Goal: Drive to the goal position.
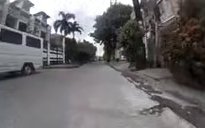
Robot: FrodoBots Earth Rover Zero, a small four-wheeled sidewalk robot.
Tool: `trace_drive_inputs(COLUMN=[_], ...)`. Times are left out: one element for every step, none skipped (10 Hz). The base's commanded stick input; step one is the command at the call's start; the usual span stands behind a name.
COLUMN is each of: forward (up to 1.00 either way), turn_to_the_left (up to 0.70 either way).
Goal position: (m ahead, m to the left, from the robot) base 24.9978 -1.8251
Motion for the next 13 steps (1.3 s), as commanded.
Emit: trace_drive_inputs(forward=[0.70, 0.70, 0.70, 0.70, 0.70, 0.70, 0.70, 0.70, 0.70, 0.70, 0.70, 0.70, 0.70], turn_to_the_left=[0.00, 0.00, 0.00, 0.00, 0.00, 0.00, -0.10, -0.35, -0.30, 0.00, 0.00, 0.00, 0.00])
